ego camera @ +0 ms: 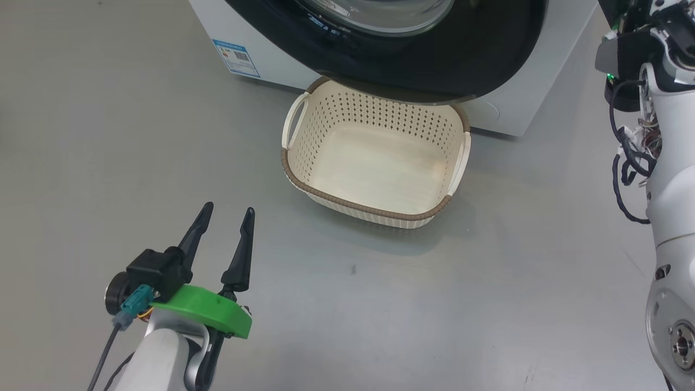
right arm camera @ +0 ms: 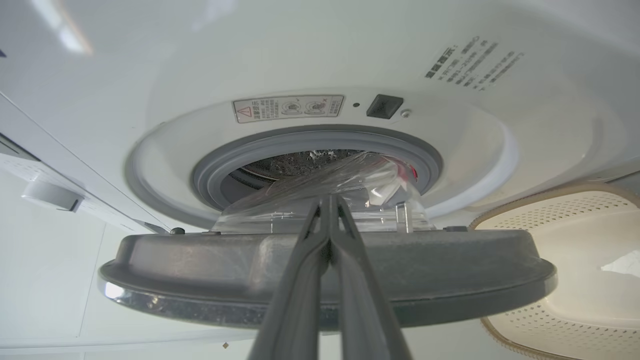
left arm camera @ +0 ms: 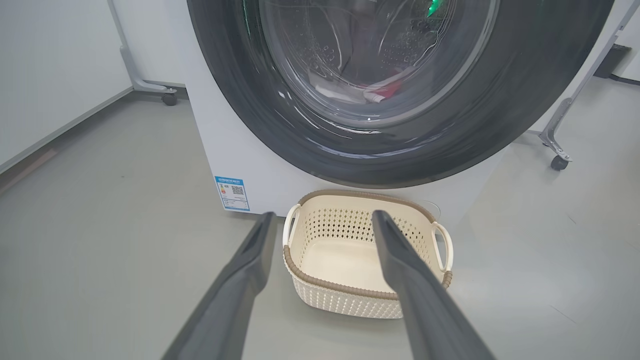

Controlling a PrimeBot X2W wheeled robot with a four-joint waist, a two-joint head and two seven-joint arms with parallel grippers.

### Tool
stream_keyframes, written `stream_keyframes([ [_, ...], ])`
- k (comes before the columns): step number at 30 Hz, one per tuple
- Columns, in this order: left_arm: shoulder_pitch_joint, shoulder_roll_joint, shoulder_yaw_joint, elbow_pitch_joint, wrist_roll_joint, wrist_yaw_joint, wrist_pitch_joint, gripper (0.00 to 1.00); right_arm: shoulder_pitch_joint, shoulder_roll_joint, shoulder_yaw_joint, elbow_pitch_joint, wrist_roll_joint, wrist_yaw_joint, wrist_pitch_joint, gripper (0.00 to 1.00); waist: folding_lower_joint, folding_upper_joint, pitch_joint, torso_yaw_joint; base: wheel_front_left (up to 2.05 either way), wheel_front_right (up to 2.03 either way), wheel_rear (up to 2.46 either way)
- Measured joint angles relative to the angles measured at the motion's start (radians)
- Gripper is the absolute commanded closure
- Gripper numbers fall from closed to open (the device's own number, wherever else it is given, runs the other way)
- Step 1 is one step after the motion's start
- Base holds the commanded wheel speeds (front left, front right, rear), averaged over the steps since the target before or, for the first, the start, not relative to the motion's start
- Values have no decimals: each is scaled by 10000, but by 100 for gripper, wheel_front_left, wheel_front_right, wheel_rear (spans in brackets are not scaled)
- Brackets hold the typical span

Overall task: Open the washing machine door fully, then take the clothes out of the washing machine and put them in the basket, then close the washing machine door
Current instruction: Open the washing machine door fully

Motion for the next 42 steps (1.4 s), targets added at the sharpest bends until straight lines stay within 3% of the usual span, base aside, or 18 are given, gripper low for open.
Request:
stream_keyframes([
  [5, 221, 0, 121, 73, 71, 0, 0, 0, 600, -311, 792, -291, -1116, 742, -585, 100, -1, 0, -324, -90, 0, 0, 0],
  [8, 409, 0, 224, 119, 73, 0, 0, 0, 1085, -485, 1279, -546, -1891, 924, -1043, 100, 0, 0, -551, -156, 0, 0, 0],
  [17, 1075, 4, 698, 255, 155, 0, 0, 0, 2894, -474, 2491, -1313, -3519, 995, -2583, 100, -1, 0, -1352, -434, 0, 0, 0],
  [25, 1599, 13, 1175, 151, 159, 0, 0, 0, 4450, -1064, 3747, -2309, -5499, 1047, -4197, 100, -1, 0, -2010, -760, 0, 0, 0],
  [30, 1818, 13, 1383, 46, 159, 0, 0, 0, 5377, -1718, 4842, -2794, -7536, 1047, -5428, 100, -1, 0, -2272, -999, 0, 0, 0],
  [37, 2067, 19, 1565, -117, 244, 0, 0, 0, 6749, -1233, 4961, -2972, -7860, 355, -6470, 100, -1, 0, -2472, -1347, 0, 0, 0],
  [42, 2077, 19, 1538, -228, 364, 0, 0, 0, 7291, -1181, 4763, -3241, -7889, -127, -6508, 100, -1, 0, -2494, -1517, 0, 0, 0],
])
